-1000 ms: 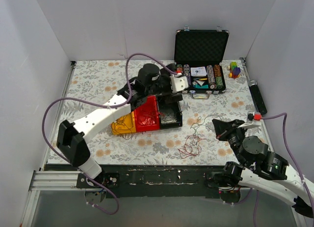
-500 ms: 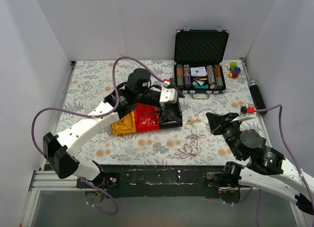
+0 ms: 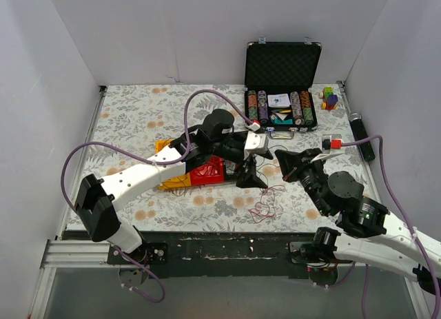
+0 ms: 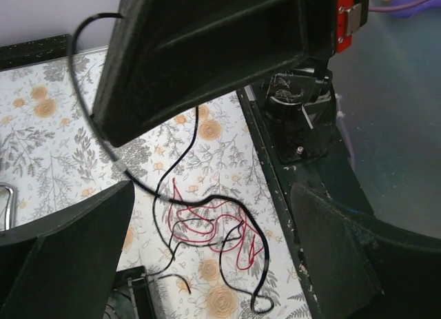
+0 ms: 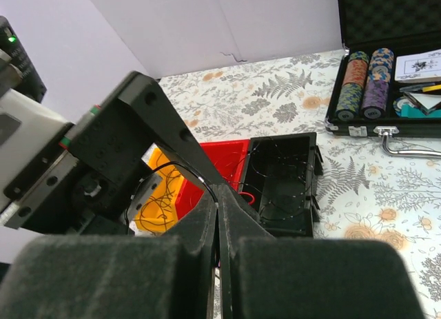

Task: Untangle the cables
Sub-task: Place the cable in the bin.

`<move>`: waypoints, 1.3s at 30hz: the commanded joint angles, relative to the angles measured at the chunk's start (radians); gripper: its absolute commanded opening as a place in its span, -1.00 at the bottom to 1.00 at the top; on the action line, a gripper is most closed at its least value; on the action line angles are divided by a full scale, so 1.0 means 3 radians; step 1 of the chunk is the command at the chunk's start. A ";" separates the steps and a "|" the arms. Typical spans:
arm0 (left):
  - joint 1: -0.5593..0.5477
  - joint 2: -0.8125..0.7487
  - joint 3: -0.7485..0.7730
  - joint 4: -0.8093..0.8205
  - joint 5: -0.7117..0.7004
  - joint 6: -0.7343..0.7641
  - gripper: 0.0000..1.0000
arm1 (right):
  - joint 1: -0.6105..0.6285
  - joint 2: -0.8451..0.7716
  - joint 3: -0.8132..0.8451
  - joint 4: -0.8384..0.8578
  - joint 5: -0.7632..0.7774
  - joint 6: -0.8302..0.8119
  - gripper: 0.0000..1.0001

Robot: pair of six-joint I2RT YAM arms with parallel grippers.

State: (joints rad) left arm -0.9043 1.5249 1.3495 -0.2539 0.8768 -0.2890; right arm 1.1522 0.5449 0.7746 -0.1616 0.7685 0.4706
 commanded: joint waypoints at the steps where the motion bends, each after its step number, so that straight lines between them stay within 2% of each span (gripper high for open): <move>1: -0.0084 -0.0016 0.0063 0.0135 0.0053 -0.0203 0.96 | -0.0006 0.0019 0.0205 0.0329 -0.0082 -0.0137 -0.97; 8: -0.0095 -0.0088 -0.0295 0.0826 -0.0509 -0.0346 0.94 | -0.0006 0.0009 0.0210 0.0360 -0.0240 -0.0086 -0.97; 11: -0.0089 -0.0026 -0.0229 0.0959 -0.0637 -0.0321 0.67 | -0.0006 0.0004 0.0205 0.0370 -0.0312 -0.0065 -0.97; 13: -0.0089 0.0009 -0.0208 0.0999 -0.0729 -0.0310 0.29 | -0.0001 0.0009 0.0205 0.0360 -0.0332 -0.0040 -0.97; 14: -0.0089 0.0010 -0.0198 0.1025 -0.0760 -0.0310 -0.02 | -0.0006 0.0004 0.0205 0.0354 -0.0337 -0.0045 -0.97; 15: -0.0089 0.0010 -0.0193 0.1051 -0.0790 -0.0305 -0.45 | -0.0006 0.0009 0.0205 0.0329 -0.0332 -0.0030 -0.97; 16: -0.0089 0.0000 -0.0178 0.1081 -0.0821 -0.0315 -0.70 | -0.0001 -0.0001 0.0195 0.0309 -0.0327 -0.0024 -0.97; 18: -0.0089 -0.0021 -0.0152 0.1097 -0.0867 -0.0346 -0.99 | -0.0006 -0.0027 0.0164 0.0247 -0.0281 0.0011 -0.97; 19: -0.0089 -0.0026 -0.0117 0.1066 -0.0872 -0.0346 -1.00 | -0.0006 -0.0047 0.0144 0.0232 -0.0271 0.0027 -0.96; 23: -0.0089 -0.0108 -0.0045 0.1020 -0.0944 -0.0417 -1.00 | -0.0001 -0.0195 0.0052 0.0038 -0.0189 0.0124 -0.18; 30: -0.0089 -0.0220 0.0241 0.0730 -0.1092 -0.0356 -1.00 | -0.0006 -0.0783 -0.0316 -0.0540 -0.0204 0.0405 0.62; 34: -0.0089 -0.0241 0.0482 0.0586 -0.1062 -0.0315 -1.00 | -0.0006 -0.0993 -0.0602 -0.0592 -0.0357 0.0400 0.68; 39: -0.0089 -0.0236 0.0793 0.0361 -0.0898 -0.0264 -1.00 | -0.0006 -0.0789 -0.0879 -0.0270 -0.0501 0.0140 0.72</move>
State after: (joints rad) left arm -0.9314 1.5082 1.5043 -0.0753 0.5716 -0.3885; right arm 1.1522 0.2607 0.5488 -0.3149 0.6655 0.5701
